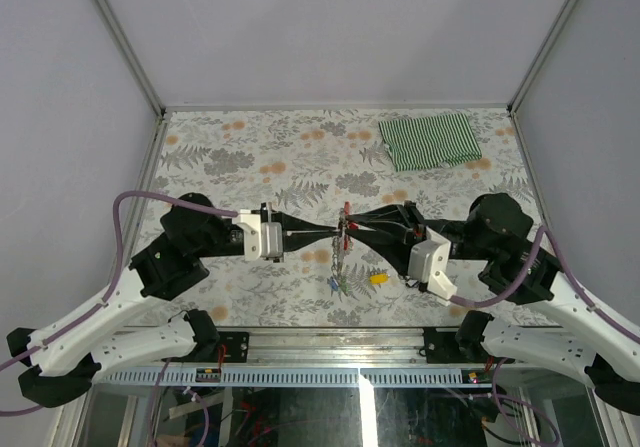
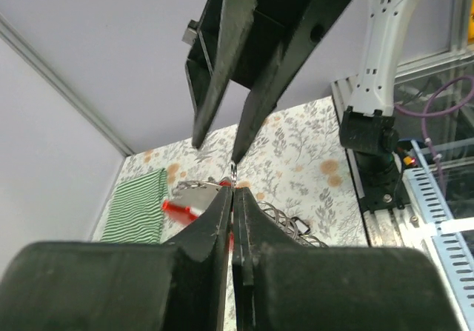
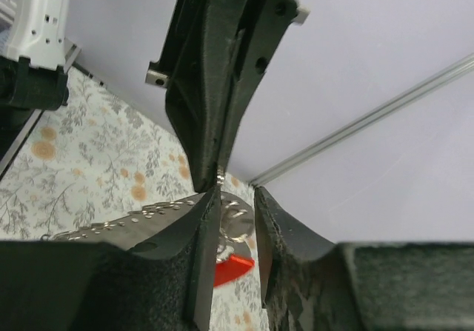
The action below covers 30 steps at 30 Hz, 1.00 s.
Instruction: Put the keys on the keyring
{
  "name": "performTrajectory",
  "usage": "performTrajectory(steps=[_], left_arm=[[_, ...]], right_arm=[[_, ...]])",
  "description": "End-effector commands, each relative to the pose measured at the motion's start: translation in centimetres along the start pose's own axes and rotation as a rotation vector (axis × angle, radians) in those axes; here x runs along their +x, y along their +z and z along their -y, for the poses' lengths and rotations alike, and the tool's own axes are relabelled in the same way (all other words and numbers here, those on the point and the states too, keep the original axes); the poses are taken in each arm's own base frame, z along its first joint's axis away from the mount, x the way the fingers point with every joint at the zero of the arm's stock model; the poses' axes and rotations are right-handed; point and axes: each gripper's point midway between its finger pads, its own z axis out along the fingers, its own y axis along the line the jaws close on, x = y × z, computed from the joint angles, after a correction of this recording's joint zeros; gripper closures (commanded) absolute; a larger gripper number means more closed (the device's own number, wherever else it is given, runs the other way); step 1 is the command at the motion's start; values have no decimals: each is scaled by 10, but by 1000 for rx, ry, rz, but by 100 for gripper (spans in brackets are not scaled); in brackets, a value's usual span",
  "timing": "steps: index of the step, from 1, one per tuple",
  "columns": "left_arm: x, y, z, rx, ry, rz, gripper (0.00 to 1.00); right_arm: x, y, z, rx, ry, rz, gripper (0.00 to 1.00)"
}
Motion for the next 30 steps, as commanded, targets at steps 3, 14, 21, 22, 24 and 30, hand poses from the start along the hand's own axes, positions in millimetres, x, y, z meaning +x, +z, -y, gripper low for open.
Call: performTrajectory(steps=[3, 14, 21, 22, 24, 30], left_arm=[[-62, -9, 10, 25, 20, 283, 100], [-85, -13, 21, 87, 17, 396, 100], [-85, -10, 19, 91, 13, 392, 100], [-84, -10, 19, 92, 13, 391, 100], [-83, -8, 19, 94, 10, 389, 100], [-82, -6, 18, 95, 7, 387, 100]], right_arm=[[-51, -13, 21, 84, -9, 164, 68], [-69, -7, 6, 20, 123, 295, 74], [-72, -3, 6, 19, 145, 336, 73], [-73, -3, 7, 25, 147, 344, 73], [-74, -1, 8, 26, 155, 354, 73], [-71, 3, 5, 5, 171, 358, 74]])
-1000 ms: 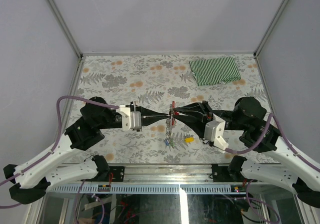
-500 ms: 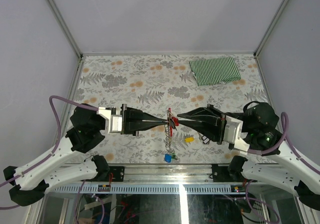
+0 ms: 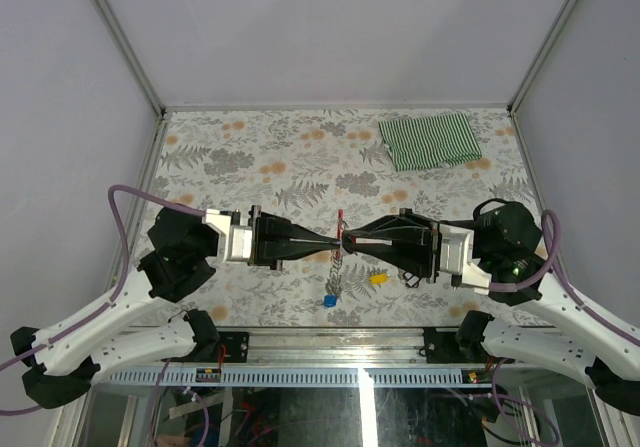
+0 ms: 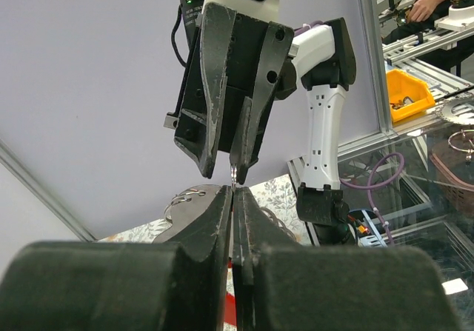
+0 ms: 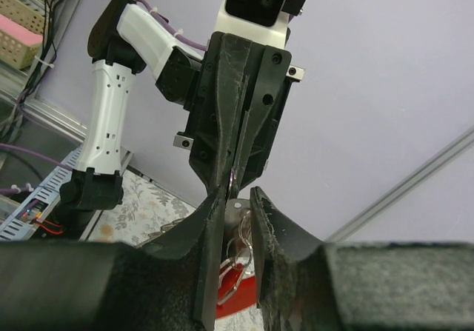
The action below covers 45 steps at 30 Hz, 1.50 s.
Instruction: Put the keys on the keyring
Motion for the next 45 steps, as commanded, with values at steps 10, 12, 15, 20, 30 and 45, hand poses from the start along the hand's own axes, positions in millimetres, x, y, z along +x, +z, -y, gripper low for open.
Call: performTrajectory(steps=[10, 12, 15, 20, 30, 45], left_arm=[[-29, 2, -3, -3, 69, 84, 100], [-28, 2, -3, -4, 69, 82, 100], [-25, 2, -4, -11, 66, 69, 100], [-4, -2, -14, -53, 81, -49, 89], [33, -13, -30, -88, 124, -283, 77], [43, -12, -37, -106, 123, -325, 82]], right_arm=[[-7, 4, -2, -22, 18, 37, 86], [-5, 5, -3, -25, 33, 23, 91], [-6, 6, -1, -35, 61, -2, 100], [-6, 2, 5, -41, 64, -81, 100], [7, -9, 12, -28, 32, -230, 100], [31, -17, 20, 3, 22, -361, 100]])
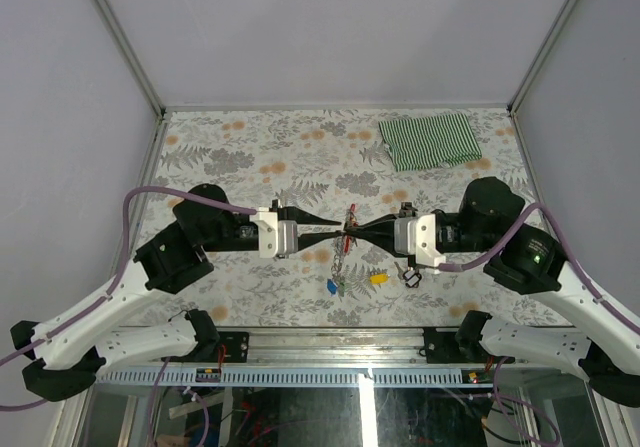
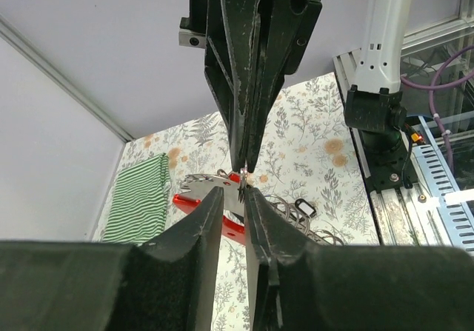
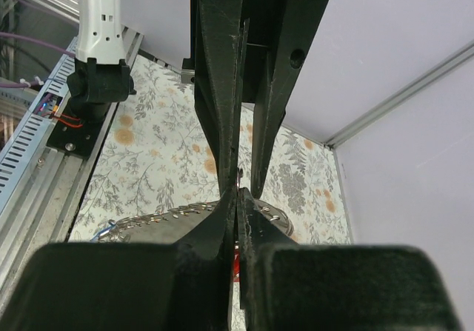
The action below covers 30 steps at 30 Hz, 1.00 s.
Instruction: Put the keys on the keyring
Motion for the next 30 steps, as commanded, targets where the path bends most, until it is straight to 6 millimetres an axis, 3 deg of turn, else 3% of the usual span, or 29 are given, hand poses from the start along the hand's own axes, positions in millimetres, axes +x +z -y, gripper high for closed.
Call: performTrajectory(steps=[1, 11, 14, 16, 22, 30], left_arm=[[-17, -2, -11, -36, 43, 25, 82], [-19, -2, -11, -30, 41, 30, 84], [-19, -1, -10, -25, 37, 31, 99], [-20, -2, -10, -28, 38, 34, 100], [-44, -12, -7, -56, 56, 159, 100], [-73, -28, 1, -94, -17, 362, 100]], right_arm=[[-22, -5, 17, 56, -56, 35, 100], [-16, -3, 19, 60, -46, 6, 100], [-16, -2, 20, 57, -46, 10, 100], [-18, -1, 20, 57, -49, 20, 100], [-35, -4, 17, 78, -76, 130, 72], [-59, -22, 19, 174, -70, 267, 64]])
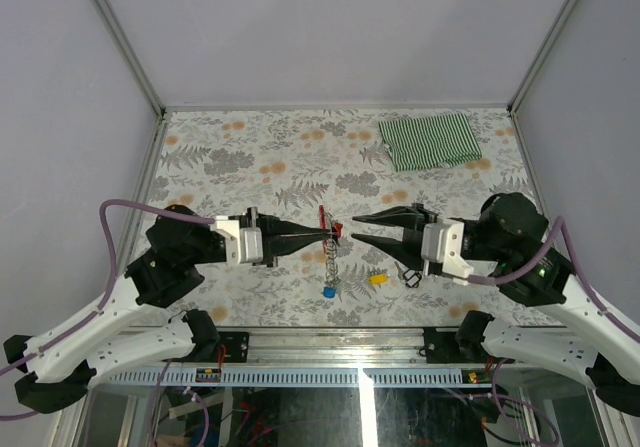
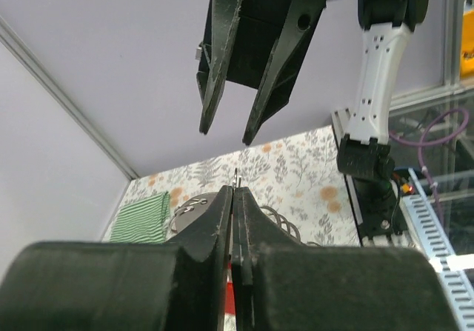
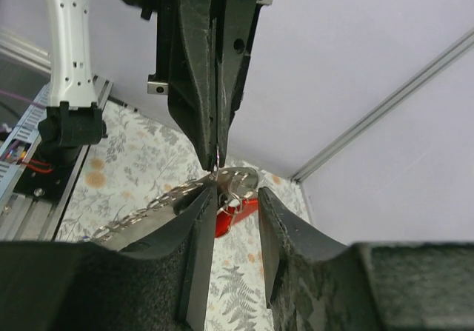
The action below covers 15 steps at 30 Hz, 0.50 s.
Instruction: Put the keys on the keyring
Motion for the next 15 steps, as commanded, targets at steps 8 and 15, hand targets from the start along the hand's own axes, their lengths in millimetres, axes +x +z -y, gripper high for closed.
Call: performTrajectory(steps=[8, 15], left_arm=[[-60, -8, 1, -24, -17, 265, 100], [-61, -3, 3, 5, -20, 279, 100]], right_arm=[[-44, -12, 5, 84, 49, 204, 63], [-42, 3, -6, 28, 149, 288, 65]])
